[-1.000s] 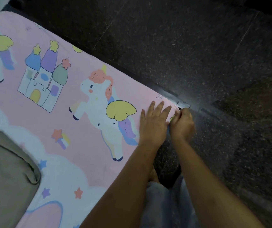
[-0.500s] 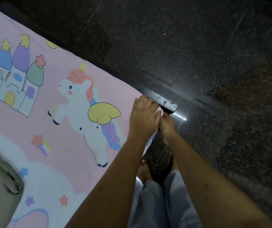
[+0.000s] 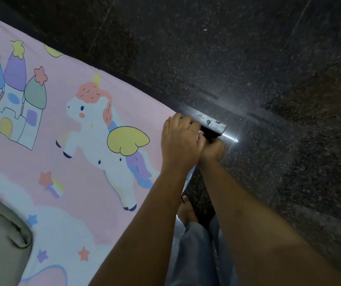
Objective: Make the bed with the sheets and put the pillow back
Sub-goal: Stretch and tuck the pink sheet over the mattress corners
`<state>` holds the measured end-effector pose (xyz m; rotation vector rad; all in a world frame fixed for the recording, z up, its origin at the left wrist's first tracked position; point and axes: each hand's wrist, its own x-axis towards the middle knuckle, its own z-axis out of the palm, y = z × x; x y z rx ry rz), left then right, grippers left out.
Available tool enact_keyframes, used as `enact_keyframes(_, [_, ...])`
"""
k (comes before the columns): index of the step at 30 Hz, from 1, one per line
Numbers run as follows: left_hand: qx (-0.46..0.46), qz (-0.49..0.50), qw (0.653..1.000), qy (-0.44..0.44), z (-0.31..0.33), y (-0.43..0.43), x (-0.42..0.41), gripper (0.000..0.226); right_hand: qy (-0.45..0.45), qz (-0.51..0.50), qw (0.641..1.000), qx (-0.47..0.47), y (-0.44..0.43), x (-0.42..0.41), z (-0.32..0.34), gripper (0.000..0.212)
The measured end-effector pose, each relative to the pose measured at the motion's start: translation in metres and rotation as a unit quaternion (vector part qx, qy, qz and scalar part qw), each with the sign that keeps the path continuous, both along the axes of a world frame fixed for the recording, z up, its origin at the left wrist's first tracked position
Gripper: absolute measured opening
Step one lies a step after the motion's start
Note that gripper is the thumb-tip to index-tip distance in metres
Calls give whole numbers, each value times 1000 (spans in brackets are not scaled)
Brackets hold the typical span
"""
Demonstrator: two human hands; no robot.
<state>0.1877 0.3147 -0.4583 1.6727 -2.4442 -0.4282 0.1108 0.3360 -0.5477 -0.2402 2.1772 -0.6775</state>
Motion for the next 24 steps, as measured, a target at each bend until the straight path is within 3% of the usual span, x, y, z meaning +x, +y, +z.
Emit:
enact_keyframes(8, [-13, -30, 997, 63, -8, 2, 6, 18, -13, 49, 997, 65, -9, -7, -5, 27])
enact_keyframes(13, [-33, -22, 993, 107, -12, 3, 12, 21, -143, -46, 988, -41, 9, -4, 0, 22])
enact_keyframes(17, [-38, -18, 994, 102, -12, 3, 10, 19, -270, -74, 958, -67, 13, 3, 1, 28])
enact_keyframes(24, [-41, -24, 997, 53, -8, -1, 9, 18, -381, -146, 909, -84, -1, 9, -2, 36])
